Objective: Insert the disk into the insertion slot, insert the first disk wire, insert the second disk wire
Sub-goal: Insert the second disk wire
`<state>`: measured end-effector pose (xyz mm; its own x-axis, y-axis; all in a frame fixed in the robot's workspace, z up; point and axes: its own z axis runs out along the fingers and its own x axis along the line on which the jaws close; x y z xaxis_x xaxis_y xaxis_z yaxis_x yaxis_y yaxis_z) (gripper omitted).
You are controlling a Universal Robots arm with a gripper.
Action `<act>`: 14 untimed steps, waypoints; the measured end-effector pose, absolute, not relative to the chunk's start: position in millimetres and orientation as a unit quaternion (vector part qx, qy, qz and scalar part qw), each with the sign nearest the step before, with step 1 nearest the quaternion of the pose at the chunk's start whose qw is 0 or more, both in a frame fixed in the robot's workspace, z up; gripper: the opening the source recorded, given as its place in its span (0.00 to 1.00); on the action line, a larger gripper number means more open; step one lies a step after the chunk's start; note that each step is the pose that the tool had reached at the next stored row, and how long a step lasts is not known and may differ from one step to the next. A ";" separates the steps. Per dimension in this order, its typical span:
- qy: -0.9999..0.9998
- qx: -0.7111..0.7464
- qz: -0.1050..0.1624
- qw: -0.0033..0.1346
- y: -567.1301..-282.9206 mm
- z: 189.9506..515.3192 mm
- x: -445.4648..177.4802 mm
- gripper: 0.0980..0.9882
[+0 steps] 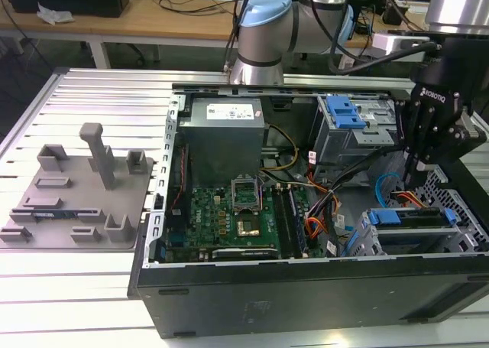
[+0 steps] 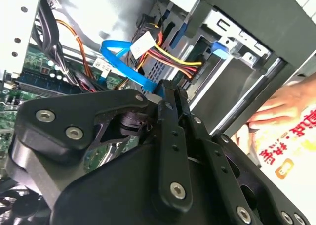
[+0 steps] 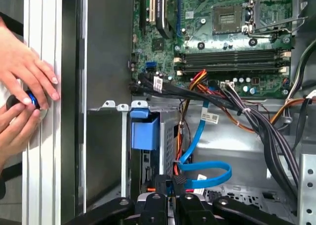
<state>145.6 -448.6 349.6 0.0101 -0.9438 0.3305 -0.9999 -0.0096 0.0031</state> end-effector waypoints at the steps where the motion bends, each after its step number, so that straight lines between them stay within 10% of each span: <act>1: -0.698 0.696 0.116 0.118 -448.6 349.7 145.5 0.07; 14: -0.710 0.691 0.093 0.099 -470.5 349.5 146.1 0.07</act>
<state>146.1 -470.5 349.5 -0.0266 -0.9625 0.2698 -0.9996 0.0288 0.0044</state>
